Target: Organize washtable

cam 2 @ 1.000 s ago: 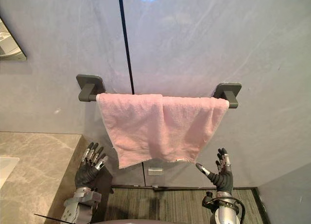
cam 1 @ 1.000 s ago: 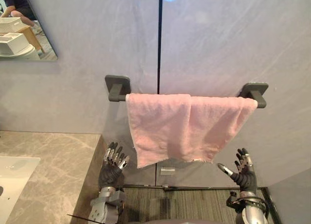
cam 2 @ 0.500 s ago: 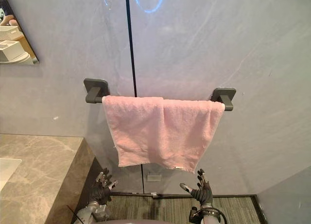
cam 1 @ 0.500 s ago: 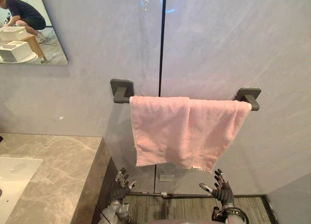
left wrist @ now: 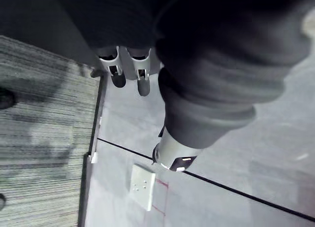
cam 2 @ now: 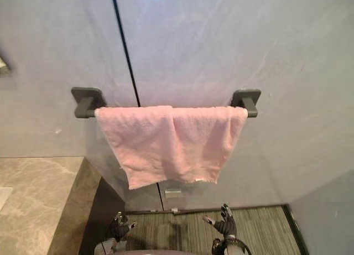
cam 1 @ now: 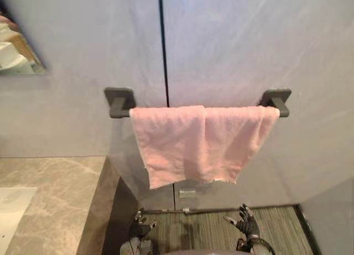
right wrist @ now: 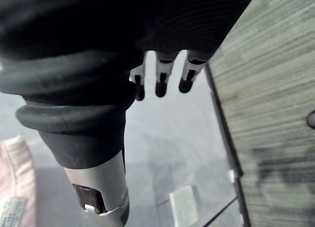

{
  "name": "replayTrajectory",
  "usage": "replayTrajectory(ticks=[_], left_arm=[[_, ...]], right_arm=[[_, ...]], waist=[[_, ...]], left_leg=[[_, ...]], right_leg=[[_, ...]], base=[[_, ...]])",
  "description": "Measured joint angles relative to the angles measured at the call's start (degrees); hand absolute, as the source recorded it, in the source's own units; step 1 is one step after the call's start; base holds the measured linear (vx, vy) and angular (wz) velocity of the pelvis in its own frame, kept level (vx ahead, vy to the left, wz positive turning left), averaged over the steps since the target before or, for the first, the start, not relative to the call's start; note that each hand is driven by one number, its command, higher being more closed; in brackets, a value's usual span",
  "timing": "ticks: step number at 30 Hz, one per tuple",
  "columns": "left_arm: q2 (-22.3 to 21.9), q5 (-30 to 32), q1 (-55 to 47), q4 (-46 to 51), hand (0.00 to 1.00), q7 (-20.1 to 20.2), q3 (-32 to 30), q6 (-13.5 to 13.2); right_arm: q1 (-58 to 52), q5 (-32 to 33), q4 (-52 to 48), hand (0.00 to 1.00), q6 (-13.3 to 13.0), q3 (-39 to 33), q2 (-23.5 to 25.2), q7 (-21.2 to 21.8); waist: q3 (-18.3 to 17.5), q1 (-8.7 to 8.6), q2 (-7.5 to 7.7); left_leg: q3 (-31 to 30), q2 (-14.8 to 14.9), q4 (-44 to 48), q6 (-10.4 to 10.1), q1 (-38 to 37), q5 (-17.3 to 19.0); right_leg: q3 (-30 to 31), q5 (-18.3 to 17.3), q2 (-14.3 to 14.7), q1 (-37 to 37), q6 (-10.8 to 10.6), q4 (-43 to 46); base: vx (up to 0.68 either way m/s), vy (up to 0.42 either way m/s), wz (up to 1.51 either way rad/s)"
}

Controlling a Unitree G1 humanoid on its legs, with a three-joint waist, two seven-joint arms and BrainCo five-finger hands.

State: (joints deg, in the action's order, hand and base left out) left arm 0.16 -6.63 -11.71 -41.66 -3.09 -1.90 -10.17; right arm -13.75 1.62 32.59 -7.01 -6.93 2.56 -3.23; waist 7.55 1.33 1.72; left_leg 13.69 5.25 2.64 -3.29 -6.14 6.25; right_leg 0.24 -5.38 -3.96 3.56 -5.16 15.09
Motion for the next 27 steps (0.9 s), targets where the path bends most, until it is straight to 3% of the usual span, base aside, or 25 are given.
replayTrajectory(ticks=[1, 3, 5, 7, 8, 9, 10, 11, 13, 14, 15, 16, 17, 19, 20, 21, 22, 23, 24, 25, 27], left_arm=[[0.5, -0.5, 1.8, -0.6, 0.00, -0.9, -0.3, 0.0], [0.2, -0.4, 2.9, -1.2, 0.00, -1.1, -1.2, 0.4], [0.3, -0.4, 3.9, -1.2, 0.00, -1.3, -1.8, 0.4], [0.2, -0.5, 4.2, -1.0, 0.00, -1.2, -2.8, 0.3], [0.4, -0.6, 4.0, -1.1, 0.00, -1.4, -3.8, 0.5], [0.1, -0.6, 3.8, -1.2, 0.00, -1.8, -4.7, 0.9], [-0.3, -0.6, 3.1, -1.3, 0.00, -2.0, -4.9, 0.9], [-1.2, -0.6, 2.7, -1.4, 0.00, -2.0, -4.7, 0.9], [-1.2, -0.6, 3.1, -1.1, 0.00, -2.4, -4.8, 0.5], [-1.0, -0.6, 4.2, -1.3, 0.00, -2.5, -4.6, 0.5], [-1.5, -0.6, 4.8, -1.2, 0.00, -2.6, -4.6, 0.4], [-2.4, -0.6, 5.0, -1.2, 0.00, -3.0, -4.4, 0.3], [-2.7, -0.5, 4.9, -1.4, 0.00, -3.3, -4.3, 0.4], [-3.0, -0.4, 5.2, -1.8, 0.00, -3.4, -2.0, 0.4], [-2.8, -0.4, 5.2, -1.9, 0.00, -3.4, -1.9, 0.4], [-2.6, -0.4, 5.5, -1.9, 0.00, -3.4, -2.0, 0.4], [-2.6, -0.4, 5.9, -1.8, 0.00, -3.5, -2.0, 0.4], [-2.6, -0.4, 5.9, -2.7, 0.00, -3.4, -2.0, 0.5], [-2.5, -0.4, 6.0, -2.9, 0.00, -3.2, -2.0, 0.8], [-2.6, -0.4, 5.6, -3.0, 0.00, -3.3, -2.0, 0.9], [-2.7, -0.4, 5.3, -3.4, 0.00, -3.2, -2.0, 1.1]], right_arm=[[1.3, 0.0, 0.0, 0.00, 0.6, 0.1, 0.5, -0.5], [0.8, -0.2, 0.0, 0.00, 1.1, 0.1, 0.3, -0.5], [-0.1, -0.5, -0.1, 0.00, 1.1, 0.2, 0.3, -0.5], [-0.3, -0.8, -0.1, 0.00, 1.1, 0.8, 0.2, -0.5], [0.6, -1.3, 0.0, 0.00, 1.1, 1.4, 0.4, -0.4], [1.8, -1.6, -0.1, 0.00, 1.1, 1.3, 0.1, -0.4], [2.3, -1.7, -0.1, 0.00, 1.1, 1.3, 0.0, -0.5], [2.2, -1.7, -0.2, 0.00, 1.1, 1.2, -0.9, -0.6], [2.3, -1.8, -0.3, 0.00, 1.0, 2.2, -1.4, -0.7], [3.1, -1.7, -0.2, 0.00, 1.1, 2.8, -1.9, -0.9], [4.2, -1.7, -0.3, 0.00, 1.0, 3.2, -2.5, -1.5], [5.7, -1.7, -0.5, 0.00, 0.6, 3.3, -3.0, -2.2], [6.1, -1.6, -0.5, 0.00, 0.6, 3.1, -3.2, -2.6], [5.2, -1.5, 0.2, 0.00, 0.8, 1.0, -2.8, -3.4], [4.5, -1.6, 0.6, 0.00, 1.0, 1.0, -2.8, -3.7], [4.2, -1.6, 0.8, 0.00, 1.0, 1.0, -2.6, -4.0], [4.5, -1.5, 1.5, 0.00, 0.9, 0.2, -2.3, -4.3], [5.1, -1.5, 2.4, 0.00, 1.0, -0.7, -2.6, -4.4], [5.1, -1.5, 2.7, 0.00, 1.1, -1.0, -2.5, -4.3], [4.1, -1.5, 3.2, 0.00, 1.3, -1.0, -2.3, -4.3], [3.8, -1.3, 4.8, 0.00, 1.3, -1.2, -2.1, -4.3]], waist=[[1.7, 0.06, 0.86], [2.1, 0.61, 0.67], [1.7, 0.91, 1.88], [1.2, 1.18, 2.71], [0.5, 1.33, 3.94], [0.9, 1.63, 2.27], [0.7, 2.29, 1.54], [0.1, 2.74, 0.14], [0.0, 2.80, 1.89], [-0.5, 3.15, 2.98], [-0.6, 4.46, 1.19], [-0.5, 5.21, -0.39], [-0.3, 5.23, -0.82], [1.8, 2.49, -1.91], [2.1, 2.52, -1.40], [2.3, 2.46, -0.48], [2.6, 2.74, -0.10], [2.7, 2.23, -0.66], [2.7, 1.87, -0.61], [2.5, 0.97, -0.56], [2.0, 0.47, -0.81]], left_leg=[[0.1, 0.8, 1.8, 0.1, 1.9, 0.1], [0.0, 2.1, 3.2, 0.2, 2.9, 0.1], [-2.1, 2.2, 6.7, 0.2, 5.8, 0.1], [-3.2, 2.2, 9.8, 0.2, 8.3, 0.1], [-4.1, 2.6, 12.6, 0.1, 10.6, 0.1], [-4.5, 4.2, 13.8, -0.7, 11.5, -0.4], [-5.0, 4.9, 13.7, -1.1, 11.7, -0.8], [-6.1, 6.8, 13.0, -2.2, 11.9, -2.6], [-7.3, 5.6, 15.5, -3.1, 14.8, -3.2], [-8.8, 6.4, 17.0, -4.6, 18.1, -4.2], [-9.1, 8.7, 17.2, -5.7, 20.4, -5.3], [-9.3, 11.2, 16.6, -5.0, 22.8, -7.2], [-9.6, 11.9, 15.7, -4.6, 23.5, -8.7], [-10.1, 12.8, 11.1, -4.4, 22.3, -16.3], [-9.2, 12.5, 7.4, -4.6, 20.9, -21.2], [-8.5, 12.2, 5.5, -5.1, 20.1, -23.1], [-8.0, 11.8, 10.3, -7.1, 20.7, -19.3], [-8.7, 10.7, 18.4, -6.1, 22.2, -13.0], [-8.8, 9.9, 22.0, -5.2, 22.5, -10.1], [-7.9, 8.9, 29.2, -4.5, 21.5, -4.6], [-5.1, 8.9, 33.2, -3.9, 17.9, 1.0]], right_leg=[[0.0, 0.5, 0.5, 3.6, -0.5, 4.7], [0.7, -1.2, 0.6, 5.8, 0.8, 10.4], [1.6, -3.7, -3.9, 6.5, -0.3, 23.2], [4.1, -3.4, -7.0, 5.1, -0.5, 26.7], [6.8, -3.3, -7.6, 2.9, -2.2, 24.9], [7.0, -3.5, -5.1, 3.2, -2.4, 25.1], [7.4, -3.6, -3.8, 3.0, -2.6, 25.0], [9.4, -5.9, -2.3, 1.5, -4.7, 24.6], [11.6, -12.1, -3.6, 1.3, -6.7, 26.8], [10.4, -16.5, -2.6, 0.0, -3.9, 22.1], [8.8, -17.5, -0.6, 0.3, -2.8, 18.2], [6.2, -18.1, 1.4, 0.5, -1.8, 14.9], [4.7, -18.6, 2.1, 0.7, -0.8, 14.3], [-1.0, -19.1, 3.8, -0.5, 0.3, 16.2], [-2.2, -18.8, 3.7, -0.5, 1.6, 17.3], [-3.0, -18.4, 3.5, -0.5, 3.6, 17.4], [-4.8, -18.7, 3.0, -0.4, 6.9, 16.4], [-6.6, -18.6, 2.4, -0.2, 8.3, 15.5], [-7.2, -18.3, 1.9, 0.0, 8.6, 15.4], [-8.4, -17.1, 1.6, -0.3, 8.9, 14.2], [-10.0, -15.3, 1.5, -0.2, 9.3, 12.0]], base=[[-0.20, -0.059, -0.21], [-0.06, -0.070, 0.02], [0.02, -0.146, 0.57], [0.03, -0.232, 0.57], [-0.08, -0.446, 0.34], [-0.11, -0.338, 0.18], [-0.15, -0.307, 0.19], [-0.13, -0.277, 0.38], [-0.20, -0.485, 0.72], [-0.18, -0.433, 0.45], [-0.21, -0.381, 0.06], [-0.21, -0.256, -0.14], [-0.26, -0.299, 0.41], [-0.29, -0.313, 1.09], [-0.29, -0.267, 0.82], [-0.28, -0.241, 0.33], [-0.25, -0.225, 0.16], [-0.24, -0.196, 0.15], [-0.29, -0.170, 0.36], [-0.22, -0.094, 0.36], [-0.18, -0.036, 0.41]])
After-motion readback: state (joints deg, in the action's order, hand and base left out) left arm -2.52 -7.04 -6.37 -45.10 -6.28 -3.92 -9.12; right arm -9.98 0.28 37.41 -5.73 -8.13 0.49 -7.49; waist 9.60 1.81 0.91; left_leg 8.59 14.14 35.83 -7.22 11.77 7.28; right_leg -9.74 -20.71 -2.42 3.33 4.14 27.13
